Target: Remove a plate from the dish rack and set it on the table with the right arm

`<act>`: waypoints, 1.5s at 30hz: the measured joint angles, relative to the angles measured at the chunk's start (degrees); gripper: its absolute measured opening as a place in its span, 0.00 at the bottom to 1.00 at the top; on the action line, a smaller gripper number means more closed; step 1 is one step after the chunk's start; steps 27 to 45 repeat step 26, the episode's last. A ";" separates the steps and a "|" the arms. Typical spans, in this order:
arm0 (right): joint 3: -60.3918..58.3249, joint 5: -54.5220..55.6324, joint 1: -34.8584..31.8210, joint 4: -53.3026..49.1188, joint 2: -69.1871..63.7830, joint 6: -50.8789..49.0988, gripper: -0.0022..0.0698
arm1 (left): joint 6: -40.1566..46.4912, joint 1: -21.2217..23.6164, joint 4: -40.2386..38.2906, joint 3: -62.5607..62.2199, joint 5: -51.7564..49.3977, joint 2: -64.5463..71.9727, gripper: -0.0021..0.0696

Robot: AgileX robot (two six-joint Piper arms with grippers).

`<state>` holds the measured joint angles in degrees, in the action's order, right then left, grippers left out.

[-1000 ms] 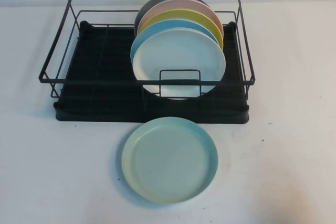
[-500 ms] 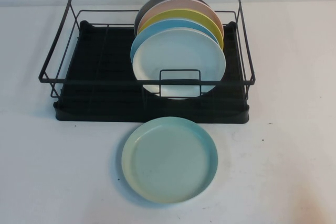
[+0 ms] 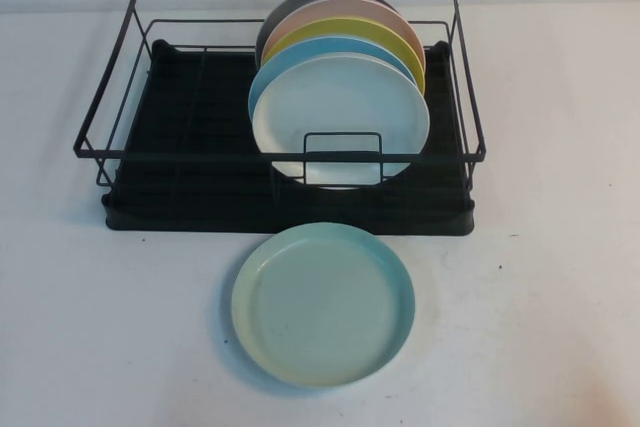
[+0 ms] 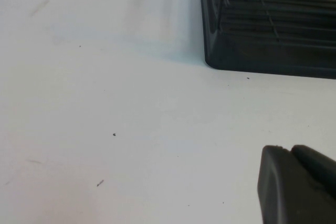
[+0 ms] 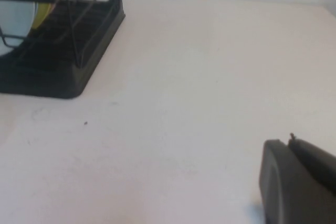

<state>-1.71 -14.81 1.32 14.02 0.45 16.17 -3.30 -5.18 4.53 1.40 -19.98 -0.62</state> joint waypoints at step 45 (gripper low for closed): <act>0.00 -5.82 0.00 -4.31 0.00 -6.03 0.00 | 0.00 0.00 0.00 0.00 0.00 0.00 0.02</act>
